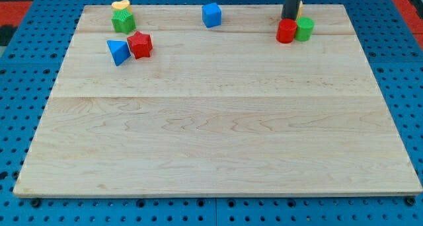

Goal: Move the yellow hexagon top left to the red circle

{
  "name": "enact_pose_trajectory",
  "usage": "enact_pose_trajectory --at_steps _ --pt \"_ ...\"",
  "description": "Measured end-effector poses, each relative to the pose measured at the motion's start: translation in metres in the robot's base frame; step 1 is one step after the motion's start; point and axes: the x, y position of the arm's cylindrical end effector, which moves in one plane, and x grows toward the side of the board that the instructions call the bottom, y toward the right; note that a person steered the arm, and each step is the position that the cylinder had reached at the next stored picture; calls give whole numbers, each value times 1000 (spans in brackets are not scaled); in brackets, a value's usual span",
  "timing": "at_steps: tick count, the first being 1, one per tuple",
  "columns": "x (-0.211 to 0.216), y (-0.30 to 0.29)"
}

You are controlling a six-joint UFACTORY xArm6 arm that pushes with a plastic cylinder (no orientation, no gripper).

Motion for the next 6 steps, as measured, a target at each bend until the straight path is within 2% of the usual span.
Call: enact_pose_trajectory --at_steps 2,3,4,5,6 --pt "0 2" --pt "-4 29" --pt "13 45" --pt "51 30" --pt "40 38"
